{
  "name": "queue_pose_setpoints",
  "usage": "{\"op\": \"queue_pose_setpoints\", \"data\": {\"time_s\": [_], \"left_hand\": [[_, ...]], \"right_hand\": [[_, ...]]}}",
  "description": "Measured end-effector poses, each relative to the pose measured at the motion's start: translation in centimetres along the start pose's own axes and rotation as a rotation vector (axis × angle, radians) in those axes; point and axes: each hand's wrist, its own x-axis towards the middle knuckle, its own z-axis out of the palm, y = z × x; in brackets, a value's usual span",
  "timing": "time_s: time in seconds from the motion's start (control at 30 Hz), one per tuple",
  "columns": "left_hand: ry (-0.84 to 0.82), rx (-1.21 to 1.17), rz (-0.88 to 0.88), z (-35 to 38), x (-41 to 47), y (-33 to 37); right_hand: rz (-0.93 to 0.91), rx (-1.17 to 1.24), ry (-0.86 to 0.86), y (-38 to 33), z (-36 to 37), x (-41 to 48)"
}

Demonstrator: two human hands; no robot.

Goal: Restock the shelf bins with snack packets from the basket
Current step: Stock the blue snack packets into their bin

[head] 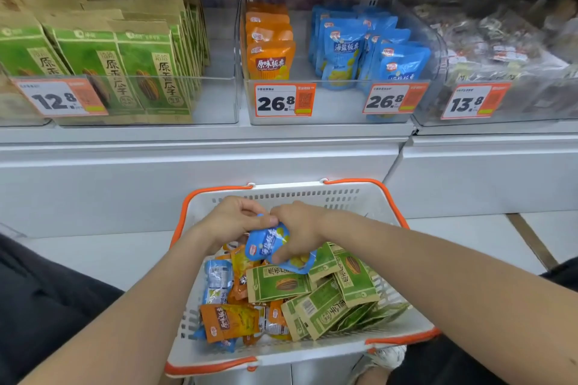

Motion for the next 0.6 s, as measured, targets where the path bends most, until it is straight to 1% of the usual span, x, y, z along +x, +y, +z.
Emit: {"op": "queue_pose_setpoints", "data": {"time_s": [0.03,0.1,0.17,0.27,0.3,0.37,0.43,0.5,0.6], "left_hand": [[0.079,-0.065,0.027,0.1,0.3,0.0],[0.174,-0.165,0.045,0.3,0.5,0.4],[0.195,-0.247,0.05,0.3,0.5,1.0],[0.195,-0.336,0.171,0.6,0.3,2.8],[0.217,-0.354,0.223,0.8,0.2,3.7],[0.28,-0.353,0.317,1.1,0.3,5.7],[0.353,-0.298,0.415,1.1,0.6,7.6],[0.418,-0.218,0.524,1.0,0.7,9.5],[0.553,-0.057,0.683,1.0,0.6,12.2]], "right_hand": [[0.022,0.079,0.064,0.4,-0.5,0.0],[0.077,0.236,0.21,1.1,-1.3,0.0],[0.111,0.372,0.362,1.1,-2.1,-0.3],[0.075,0.578,0.619,0.3,-3.2,-0.9],[0.067,0.558,0.733,0.0,-3.7,-1.2],[0.065,0.411,0.946,-0.4,-4.7,-1.8],[0.005,0.367,1.096,-0.5,-6.1,-2.5],[-0.129,0.329,1.165,-0.3,-8.0,-3.0],[-0.274,0.214,1.182,0.2,-10.7,-3.6]]}}
